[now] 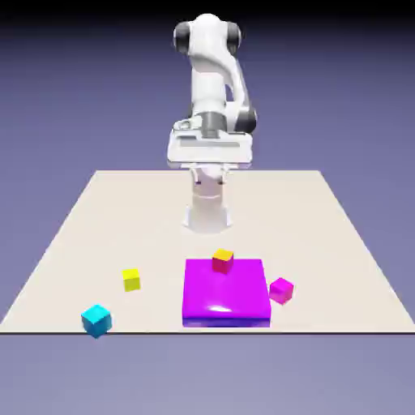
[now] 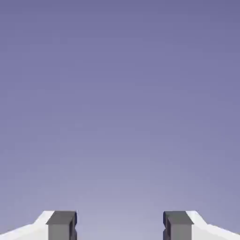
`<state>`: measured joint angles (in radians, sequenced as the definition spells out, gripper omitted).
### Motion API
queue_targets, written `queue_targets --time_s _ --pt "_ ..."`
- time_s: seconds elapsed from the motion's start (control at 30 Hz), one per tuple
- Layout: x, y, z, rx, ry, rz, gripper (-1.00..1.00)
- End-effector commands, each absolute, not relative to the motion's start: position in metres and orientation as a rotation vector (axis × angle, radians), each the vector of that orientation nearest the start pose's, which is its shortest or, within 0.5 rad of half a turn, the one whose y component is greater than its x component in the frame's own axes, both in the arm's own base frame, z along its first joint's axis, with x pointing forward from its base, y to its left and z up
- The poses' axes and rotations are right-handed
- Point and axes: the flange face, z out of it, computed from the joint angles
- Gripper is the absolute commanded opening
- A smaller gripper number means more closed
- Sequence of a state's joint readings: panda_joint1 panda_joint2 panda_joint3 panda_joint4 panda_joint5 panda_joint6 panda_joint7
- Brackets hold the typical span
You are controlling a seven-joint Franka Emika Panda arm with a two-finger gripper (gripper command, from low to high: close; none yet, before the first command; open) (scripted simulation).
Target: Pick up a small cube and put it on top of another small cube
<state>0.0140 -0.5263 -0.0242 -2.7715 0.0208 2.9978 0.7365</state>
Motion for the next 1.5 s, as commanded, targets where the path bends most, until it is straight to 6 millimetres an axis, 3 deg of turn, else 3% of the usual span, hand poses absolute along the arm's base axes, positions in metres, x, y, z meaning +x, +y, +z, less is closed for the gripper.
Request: queue_targets --time_s 0.0,0.23,0.43,0.93,1.2,1.47 --pt "0.411 -0.015 0.451 -2.493 1.053 -0.929 0.0" --pt "0.471 -0.082 0.413 -2.484 1.359 -0.571 0.0" --pt "0.507 -0.143 0.37 -2.436 1.584 -0.282 0.0" --pt "0.553 -0.278 0.268 -2.261 1.967 0.287 0.0" --pt "0.57 -0.321 0.226 -2.223 2.062 0.512 0.0" --pt "0.59 -0.332 0.183 -2.263 2.076 0.741 0.0"
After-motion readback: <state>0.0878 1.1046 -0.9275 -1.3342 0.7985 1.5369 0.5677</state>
